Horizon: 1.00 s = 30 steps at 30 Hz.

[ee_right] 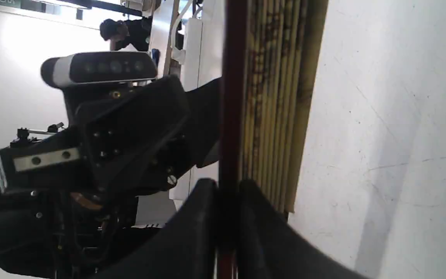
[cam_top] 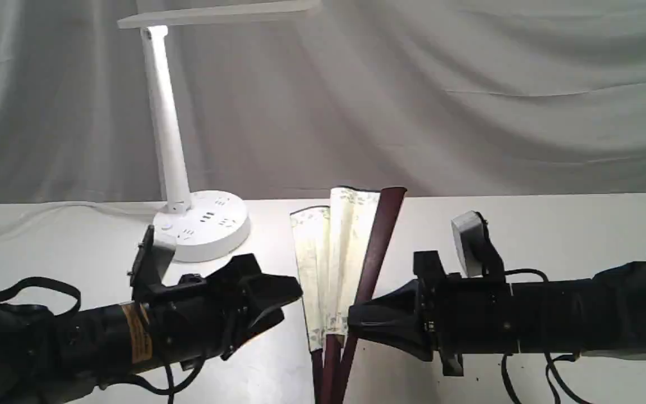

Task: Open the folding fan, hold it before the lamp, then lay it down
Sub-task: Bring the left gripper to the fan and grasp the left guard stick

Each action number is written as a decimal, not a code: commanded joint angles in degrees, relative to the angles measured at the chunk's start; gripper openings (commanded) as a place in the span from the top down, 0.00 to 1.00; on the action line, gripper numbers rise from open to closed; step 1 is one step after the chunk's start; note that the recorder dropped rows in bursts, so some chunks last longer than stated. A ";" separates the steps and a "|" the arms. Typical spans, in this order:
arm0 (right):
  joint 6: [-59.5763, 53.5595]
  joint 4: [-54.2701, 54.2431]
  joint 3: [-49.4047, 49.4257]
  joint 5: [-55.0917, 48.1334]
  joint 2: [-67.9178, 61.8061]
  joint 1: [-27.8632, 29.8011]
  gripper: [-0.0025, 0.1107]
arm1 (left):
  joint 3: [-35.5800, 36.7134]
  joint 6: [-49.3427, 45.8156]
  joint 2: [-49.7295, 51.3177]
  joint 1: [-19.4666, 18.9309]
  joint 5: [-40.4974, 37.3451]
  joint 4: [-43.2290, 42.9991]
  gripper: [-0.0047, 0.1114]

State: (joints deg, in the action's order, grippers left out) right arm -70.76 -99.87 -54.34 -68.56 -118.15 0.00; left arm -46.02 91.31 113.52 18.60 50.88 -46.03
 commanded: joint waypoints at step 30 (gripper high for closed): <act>-0.87 -0.08 0.24 -1.40 0.58 -0.03 0.98 | -7.65 13.88 17.81 -4.36 19.08 1.26 0.57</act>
State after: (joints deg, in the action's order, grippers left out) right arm -70.76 -99.87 -54.34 -68.56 -118.15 0.00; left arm -53.27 104.77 131.56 14.23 68.96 -45.46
